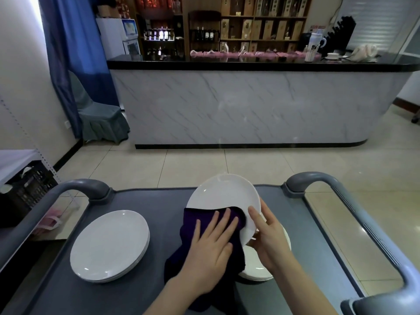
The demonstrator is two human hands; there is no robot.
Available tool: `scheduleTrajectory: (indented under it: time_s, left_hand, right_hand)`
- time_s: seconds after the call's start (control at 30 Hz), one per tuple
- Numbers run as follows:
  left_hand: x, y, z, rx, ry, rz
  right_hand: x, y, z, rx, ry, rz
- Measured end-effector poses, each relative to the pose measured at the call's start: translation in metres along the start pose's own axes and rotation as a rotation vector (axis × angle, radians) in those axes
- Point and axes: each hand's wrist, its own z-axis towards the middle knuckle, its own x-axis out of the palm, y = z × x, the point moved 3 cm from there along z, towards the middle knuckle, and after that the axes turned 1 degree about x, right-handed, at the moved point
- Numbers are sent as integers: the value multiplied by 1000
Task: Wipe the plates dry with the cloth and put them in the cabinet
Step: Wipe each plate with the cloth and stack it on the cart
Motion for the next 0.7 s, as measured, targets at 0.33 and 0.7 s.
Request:
scheduleTrajectory:
  time_s: [0.33, 0.7]
  left_hand:
    - [-23, 6, 51, 29, -136, -23]
    - [-62, 48, 43, -50, -259, -496]
  right_hand:
    - [21, -5, -7, 13, 96, -140]
    - [18, 31, -9, -373, 76, -1080]
